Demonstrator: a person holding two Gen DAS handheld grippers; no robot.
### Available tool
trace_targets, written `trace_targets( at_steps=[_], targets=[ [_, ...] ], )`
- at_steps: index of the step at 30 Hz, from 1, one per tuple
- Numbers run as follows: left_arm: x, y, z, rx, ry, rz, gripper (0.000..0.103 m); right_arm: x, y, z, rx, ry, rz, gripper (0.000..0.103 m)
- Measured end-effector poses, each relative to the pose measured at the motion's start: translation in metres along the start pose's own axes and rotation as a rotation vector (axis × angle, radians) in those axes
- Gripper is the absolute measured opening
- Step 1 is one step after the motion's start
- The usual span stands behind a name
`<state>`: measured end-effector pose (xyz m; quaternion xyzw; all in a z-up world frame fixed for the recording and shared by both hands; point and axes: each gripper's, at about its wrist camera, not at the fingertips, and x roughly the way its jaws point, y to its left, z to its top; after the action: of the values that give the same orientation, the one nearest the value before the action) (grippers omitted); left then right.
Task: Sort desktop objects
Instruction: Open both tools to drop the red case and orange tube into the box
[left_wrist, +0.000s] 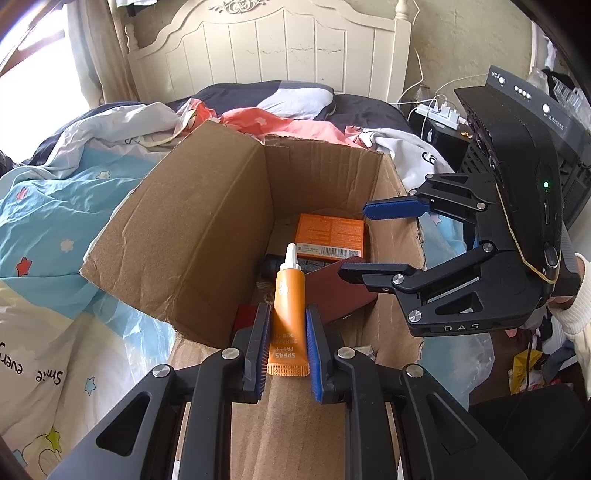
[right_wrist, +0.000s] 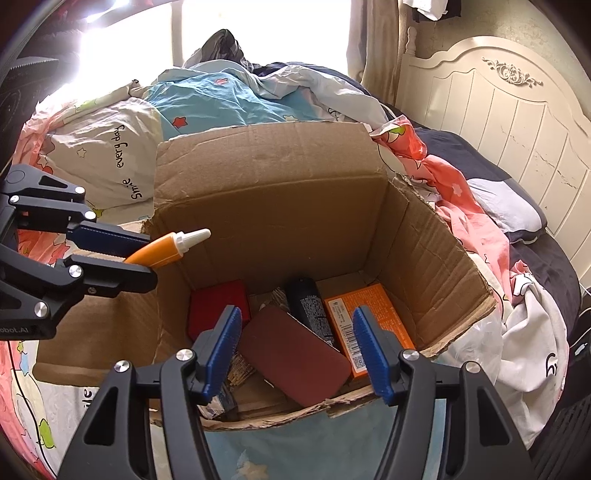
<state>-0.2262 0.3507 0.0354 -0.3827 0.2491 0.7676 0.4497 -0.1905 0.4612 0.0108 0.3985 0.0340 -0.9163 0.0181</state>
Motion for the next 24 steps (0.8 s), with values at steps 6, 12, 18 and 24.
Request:
trace_targets(
  at_steps=[6, 12, 18, 24],
  targets=[
    [-0.0015, -0.0017, 0.0014, 0.004, -0.003, -0.001, 0.018, -0.0023, 0.0021, -0.0014, -0.003, 0.001, 0.008, 0.059],
    [-0.0004, -0.001, 0.0021, -0.004, -0.002, -0.02, 0.018, -0.0033, -0.0018, -0.0035, 0.025, -0.009, 0.015, 0.059],
    [0.0005, -0.0007, 0.0038, -0.012, -0.003, -0.01, 0.019, -0.0042, -0.0055, -0.0066, 0.047, -0.013, 0.029, 0.059],
    [-0.0017, -0.005, 0.0084, 0.008, -0.021, 0.027, 0.056, -0.006, -0.0039, -0.0073, 0.04, -0.012, 0.028, 0.059]
  ],
)
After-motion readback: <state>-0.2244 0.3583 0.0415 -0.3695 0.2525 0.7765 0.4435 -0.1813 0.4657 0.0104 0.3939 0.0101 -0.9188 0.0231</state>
